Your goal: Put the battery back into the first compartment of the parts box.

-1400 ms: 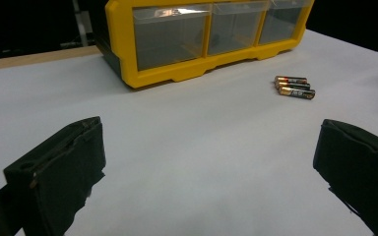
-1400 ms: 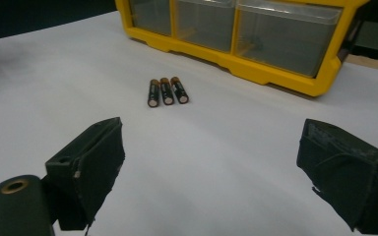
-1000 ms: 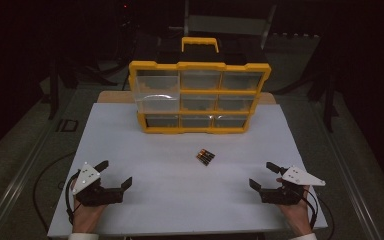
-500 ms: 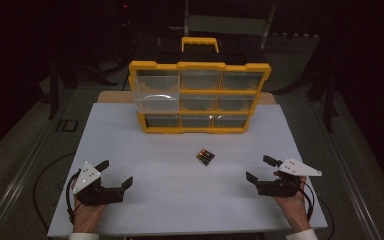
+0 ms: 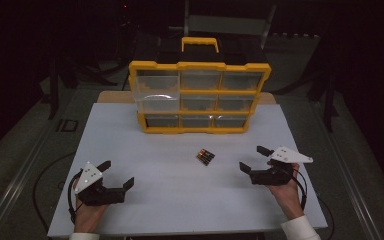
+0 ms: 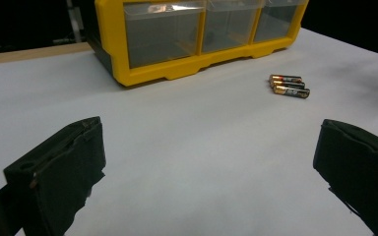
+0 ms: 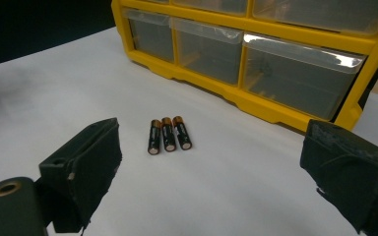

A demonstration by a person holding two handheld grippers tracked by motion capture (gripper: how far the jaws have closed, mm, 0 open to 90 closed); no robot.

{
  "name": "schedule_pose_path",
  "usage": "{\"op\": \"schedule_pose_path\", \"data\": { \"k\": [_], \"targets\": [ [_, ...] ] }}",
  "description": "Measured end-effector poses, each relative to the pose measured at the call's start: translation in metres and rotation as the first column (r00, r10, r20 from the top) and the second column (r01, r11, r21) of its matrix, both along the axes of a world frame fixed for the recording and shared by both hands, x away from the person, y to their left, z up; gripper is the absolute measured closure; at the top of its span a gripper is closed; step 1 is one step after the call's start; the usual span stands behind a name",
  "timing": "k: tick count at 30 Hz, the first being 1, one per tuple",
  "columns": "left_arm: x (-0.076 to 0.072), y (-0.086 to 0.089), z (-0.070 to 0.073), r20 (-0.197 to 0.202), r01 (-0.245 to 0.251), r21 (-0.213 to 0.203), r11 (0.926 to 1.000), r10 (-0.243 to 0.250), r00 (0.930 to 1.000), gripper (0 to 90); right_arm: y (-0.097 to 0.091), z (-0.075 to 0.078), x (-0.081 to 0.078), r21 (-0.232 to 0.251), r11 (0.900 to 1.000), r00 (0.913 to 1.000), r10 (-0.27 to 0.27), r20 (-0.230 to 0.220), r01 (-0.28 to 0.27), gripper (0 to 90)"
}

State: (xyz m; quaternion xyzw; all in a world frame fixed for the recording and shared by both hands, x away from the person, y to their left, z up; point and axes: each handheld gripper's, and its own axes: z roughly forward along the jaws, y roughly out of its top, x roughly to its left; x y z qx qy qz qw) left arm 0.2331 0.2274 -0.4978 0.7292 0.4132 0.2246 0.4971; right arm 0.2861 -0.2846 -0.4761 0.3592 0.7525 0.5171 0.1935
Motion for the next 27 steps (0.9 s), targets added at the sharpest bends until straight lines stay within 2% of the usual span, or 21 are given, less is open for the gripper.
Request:
{"op": "schedule_pose_path", "data": {
  "k": [5, 27],
  "targets": [
    [0.000, -0.001, 0.000, 0.000, 0.001, 0.004, 1.0000, -0.001, 1.0000, 0.0, 0.007, 0.005, 0.008, -0.014, 0.9998, 0.9997, 0.012, -0.019, -0.012, 7.9],
    [-0.001, -0.001, 0.000, 0.007, -0.002, 0.009, 1.0000, 0.002, 1.0000, 0.0, 0.033, 0.023, 0.046, -0.070, 0.9971, 0.9989, 0.029, -0.037, -0.031, 7.3]
  ]
}}
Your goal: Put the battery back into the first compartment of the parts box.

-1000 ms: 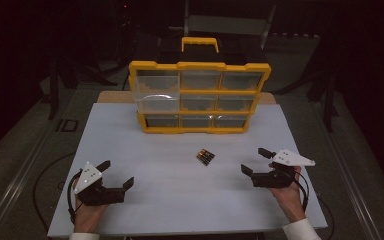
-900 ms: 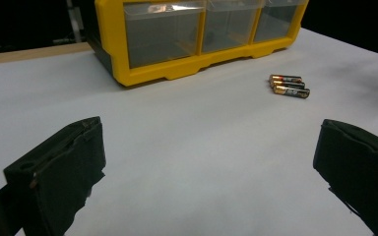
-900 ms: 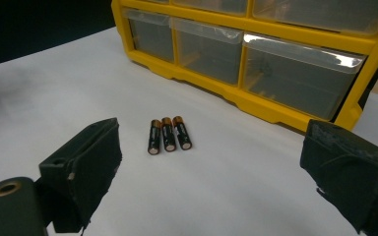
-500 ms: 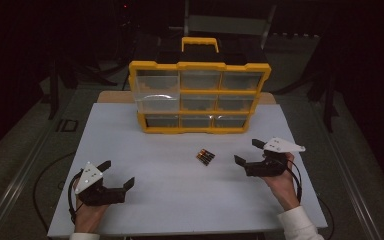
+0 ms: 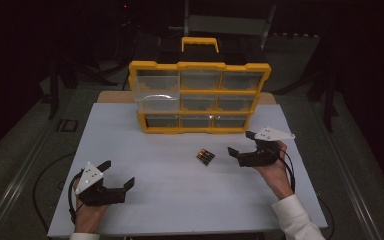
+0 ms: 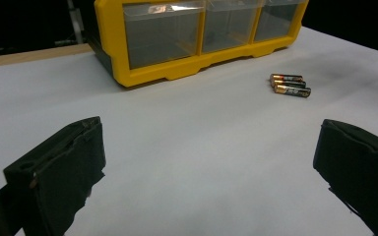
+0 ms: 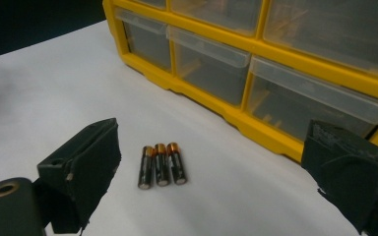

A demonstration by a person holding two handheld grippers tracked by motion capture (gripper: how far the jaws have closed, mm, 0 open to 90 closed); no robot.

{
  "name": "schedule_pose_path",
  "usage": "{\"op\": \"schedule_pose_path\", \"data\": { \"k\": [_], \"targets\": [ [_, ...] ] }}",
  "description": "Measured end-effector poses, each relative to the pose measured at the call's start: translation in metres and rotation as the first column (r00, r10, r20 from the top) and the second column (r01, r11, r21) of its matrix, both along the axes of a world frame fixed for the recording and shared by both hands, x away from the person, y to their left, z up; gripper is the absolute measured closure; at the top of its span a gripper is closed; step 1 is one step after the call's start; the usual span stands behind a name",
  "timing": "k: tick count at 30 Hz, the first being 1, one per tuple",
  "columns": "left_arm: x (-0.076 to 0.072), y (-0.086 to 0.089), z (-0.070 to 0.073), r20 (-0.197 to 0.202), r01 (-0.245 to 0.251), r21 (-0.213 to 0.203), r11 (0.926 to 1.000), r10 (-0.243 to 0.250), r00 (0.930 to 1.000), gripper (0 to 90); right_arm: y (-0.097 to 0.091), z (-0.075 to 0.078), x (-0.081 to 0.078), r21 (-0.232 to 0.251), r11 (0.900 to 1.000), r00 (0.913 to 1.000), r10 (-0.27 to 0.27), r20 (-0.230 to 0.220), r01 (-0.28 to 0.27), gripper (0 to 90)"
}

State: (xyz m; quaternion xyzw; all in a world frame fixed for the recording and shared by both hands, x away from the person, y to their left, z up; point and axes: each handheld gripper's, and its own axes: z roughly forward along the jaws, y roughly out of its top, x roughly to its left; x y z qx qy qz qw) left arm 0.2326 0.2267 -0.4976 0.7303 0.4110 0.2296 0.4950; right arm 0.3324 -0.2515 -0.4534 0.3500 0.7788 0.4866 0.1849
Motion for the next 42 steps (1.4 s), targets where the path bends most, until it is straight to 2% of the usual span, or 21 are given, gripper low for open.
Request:
{"op": "schedule_pose_path", "data": {
  "k": [10, 24, 31, 35, 39, 42],
  "targets": [
    [0.000, 0.000, 0.000, -0.002, 0.000, 0.000, 1.0000, 0.000, 1.0000, 0.0, 0.017, 0.007, 0.017, -0.030, 0.9992, 0.9994, 0.027, -0.023, -0.028, 7.2],
    [0.000, 0.000, 0.000, -0.005, 0.002, -0.004, 1.0000, -0.002, 1.0000, 0.0, 0.040, 0.009, 0.044, -0.107, 0.9919, 0.9940, 0.059, -0.092, -0.068, 7.2],
    [0.000, 0.000, 0.000, -0.006, 0.002, -0.005, 1.0000, -0.002, 1.0000, 0.0, 0.049, 0.012, 0.052, -0.160, 0.9829, 0.9911, 0.074, -0.110, -0.092, 7.2],
    [0.000, 0.001, -0.001, -0.007, 0.002, -0.005, 1.0000, -0.002, 1.0000, 0.0, 0.056, 0.013, 0.059, -0.204, 0.9725, 0.9883, 0.087, -0.125, -0.111, 7.2],
    [0.000, 0.001, 0.000, -0.006, 0.003, -0.005, 1.0000, -0.003, 1.0000, 0.0, 0.058, 0.013, 0.064, -0.216, 0.9685, 0.9862, 0.095, -0.136, -0.123, 7.3],
    [0.000, 0.001, -0.001, -0.008, 0.004, -0.004, 1.0000, -0.004, 1.0000, 0.0, 0.061, 0.013, 0.066, -0.254, 0.9574, 0.9833, 0.101, -0.152, -0.137, 7.3]
  ]
}}
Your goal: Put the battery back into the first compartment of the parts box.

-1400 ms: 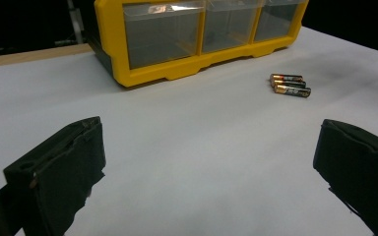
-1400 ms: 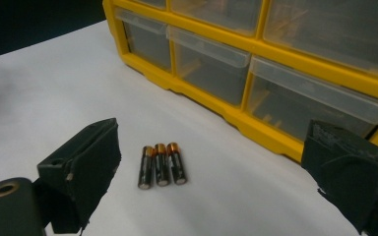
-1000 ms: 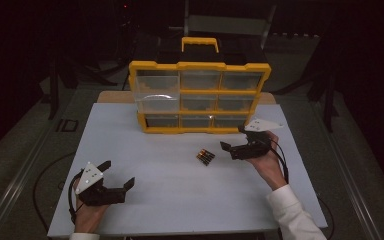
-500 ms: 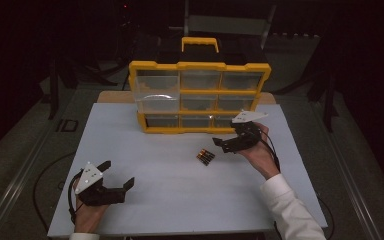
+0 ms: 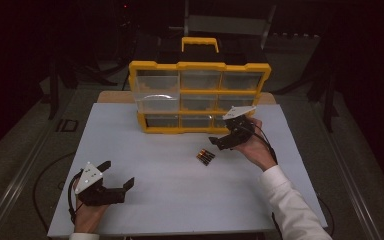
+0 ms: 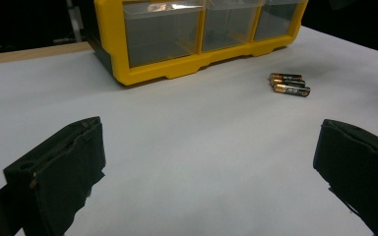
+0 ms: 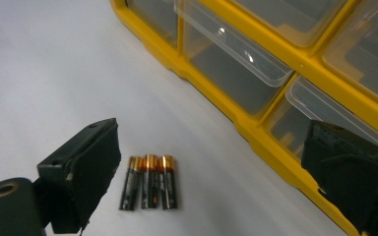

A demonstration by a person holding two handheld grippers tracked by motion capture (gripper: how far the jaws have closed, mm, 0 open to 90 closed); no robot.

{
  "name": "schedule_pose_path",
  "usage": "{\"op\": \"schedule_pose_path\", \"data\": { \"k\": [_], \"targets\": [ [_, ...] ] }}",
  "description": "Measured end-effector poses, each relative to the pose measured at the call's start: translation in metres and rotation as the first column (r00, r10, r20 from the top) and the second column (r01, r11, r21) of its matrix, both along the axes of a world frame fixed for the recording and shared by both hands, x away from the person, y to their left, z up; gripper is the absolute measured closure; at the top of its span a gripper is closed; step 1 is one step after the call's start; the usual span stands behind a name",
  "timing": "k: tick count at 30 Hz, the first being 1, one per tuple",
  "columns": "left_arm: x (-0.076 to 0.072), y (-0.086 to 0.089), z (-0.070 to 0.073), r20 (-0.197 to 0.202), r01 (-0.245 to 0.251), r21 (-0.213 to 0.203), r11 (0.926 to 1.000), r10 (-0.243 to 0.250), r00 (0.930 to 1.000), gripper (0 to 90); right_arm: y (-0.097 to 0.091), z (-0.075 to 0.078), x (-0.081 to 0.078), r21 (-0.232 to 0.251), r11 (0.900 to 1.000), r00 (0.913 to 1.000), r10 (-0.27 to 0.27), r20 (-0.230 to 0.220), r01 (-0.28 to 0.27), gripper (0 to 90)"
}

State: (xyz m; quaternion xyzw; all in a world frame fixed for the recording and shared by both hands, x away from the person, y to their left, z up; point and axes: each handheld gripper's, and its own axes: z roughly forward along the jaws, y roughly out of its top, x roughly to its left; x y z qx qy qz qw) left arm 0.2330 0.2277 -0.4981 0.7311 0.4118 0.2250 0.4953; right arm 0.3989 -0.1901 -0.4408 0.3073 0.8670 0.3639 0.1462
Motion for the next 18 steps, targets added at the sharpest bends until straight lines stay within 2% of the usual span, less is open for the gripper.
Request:
{"op": "schedule_pose_path", "data": {
  "k": [7, 11, 18],
  "targets": [
    [0.000, 0.000, 0.000, -0.001, 0.001, -0.001, 1.0000, -0.001, 1.0000, 0.0, 0.006, 0.000, 0.005, -0.044, 0.9988, 0.9995, 0.020, -0.023, -0.021, 7.5],
    [0.000, 0.000, 0.000, -0.002, 0.002, -0.002, 1.0000, -0.002, 1.0000, 0.0, 0.010, -0.001, 0.009, -0.081, 0.9959, 0.9986, 0.037, -0.037, -0.040, 8.0],
    [0.000, 0.000, 0.000, -0.004, 0.005, -0.001, 1.0000, -0.005, 1.0000, 0.0, 0.015, -0.004, 0.014, -0.117, 0.9913, 0.9971, 0.053, -0.055, -0.059, 9.9]
  ]
}}
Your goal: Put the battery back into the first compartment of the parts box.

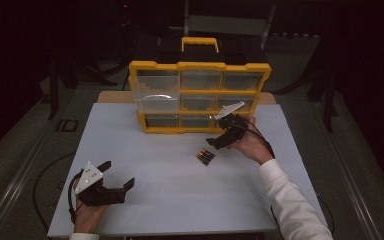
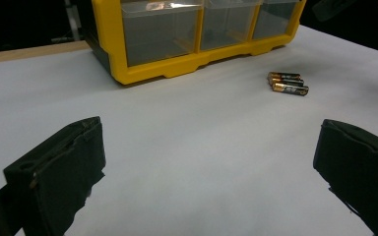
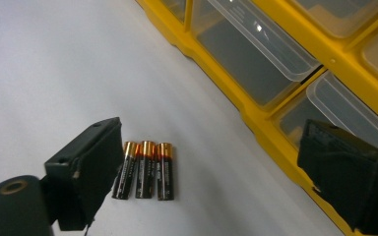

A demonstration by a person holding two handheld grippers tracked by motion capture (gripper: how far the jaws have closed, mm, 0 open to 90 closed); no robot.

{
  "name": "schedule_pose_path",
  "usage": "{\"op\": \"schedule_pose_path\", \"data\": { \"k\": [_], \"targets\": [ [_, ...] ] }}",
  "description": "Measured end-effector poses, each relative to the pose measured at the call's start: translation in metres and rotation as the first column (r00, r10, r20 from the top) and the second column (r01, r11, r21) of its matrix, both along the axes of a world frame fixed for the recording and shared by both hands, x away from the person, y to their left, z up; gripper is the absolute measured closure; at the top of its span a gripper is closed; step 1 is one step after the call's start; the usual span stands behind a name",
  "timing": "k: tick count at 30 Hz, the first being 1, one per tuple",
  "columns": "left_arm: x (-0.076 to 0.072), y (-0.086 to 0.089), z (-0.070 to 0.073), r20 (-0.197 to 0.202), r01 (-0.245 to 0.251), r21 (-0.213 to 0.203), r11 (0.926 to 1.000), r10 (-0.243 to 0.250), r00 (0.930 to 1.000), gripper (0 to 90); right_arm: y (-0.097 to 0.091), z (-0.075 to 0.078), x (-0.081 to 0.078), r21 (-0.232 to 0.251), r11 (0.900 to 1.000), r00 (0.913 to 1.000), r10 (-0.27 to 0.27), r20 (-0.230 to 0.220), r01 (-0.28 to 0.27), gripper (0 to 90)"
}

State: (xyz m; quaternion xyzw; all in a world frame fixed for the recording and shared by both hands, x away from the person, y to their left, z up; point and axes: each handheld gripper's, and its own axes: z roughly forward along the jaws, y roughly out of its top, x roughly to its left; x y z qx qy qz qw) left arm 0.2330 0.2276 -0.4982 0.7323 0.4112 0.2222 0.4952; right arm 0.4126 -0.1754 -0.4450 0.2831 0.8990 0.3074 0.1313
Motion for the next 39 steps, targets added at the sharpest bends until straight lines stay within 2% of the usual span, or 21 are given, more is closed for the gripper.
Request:
{"op": "schedule_pose_path", "data": {
  "k": [9, 18, 25, 31, 34, 36, 37, 39],
  "targets": [
    [0.000, 0.000, 0.000, -0.001, 0.000, -0.001, 1.0000, 0.000, 1.0000, 0.0, 0.008, -0.005, 0.005, -0.063, 0.9976, 0.9992, 0.025, -0.030, -0.027, 13.9],
    [0.000, 0.000, 0.000, -0.003, 0.003, 0.000, 1.0000, -0.003, 1.0000, 0.0, 0.016, -0.013, 0.008, -0.117, 0.9914, 0.9958, 0.048, -0.078, -0.057, 15.9],
    [0.000, 0.000, 0.000, -0.006, 0.001, -0.001, 1.0000, -0.001, 1.0000, 0.0, 0.021, -0.020, 0.010, -0.157, 0.9854, 0.9913, 0.045, -0.123, -0.065, 18.2],
    [0.000, 0.000, 0.000, -0.007, 0.002, -0.001, 1.0000, -0.002, 1.0000, 0.0, 0.026, -0.030, 0.012, -0.191, 0.9794, 0.9851, 0.034, -0.169, -0.066, 24.6],
    [0.000, 0.000, 0.000, -0.008, 0.002, -0.002, 1.0000, -0.002, 1.0000, 0.0, 0.027, -0.035, 0.014, -0.211, 0.9747, 0.9841, 0.038, -0.173, -0.075, 27.5],
    [0.000, 0.000, 0.000, -0.008, 0.002, -0.003, 1.0000, -0.002, 1.0000, 0.0, 0.027, -0.038, 0.015, -0.218, 0.9738, 0.9825, 0.026, -0.184, -0.066, 31.0],
    [0.000, 0.000, 0.000, -0.009, 0.002, -0.002, 1.0000, -0.002, 1.0000, 0.0, 0.028, -0.039, 0.014, -0.225, 0.9729, 0.9783, 0.005, -0.207, -0.052, 33.1],
    [0.000, 0.000, 0.000, -0.009, 0.003, -0.003, 1.0000, -0.003, 1.0000, 0.0, 0.029, -0.043, 0.016, -0.231, 0.9703, 0.9771, 0.021, -0.212, -0.071, 36.9]
  ]
}}
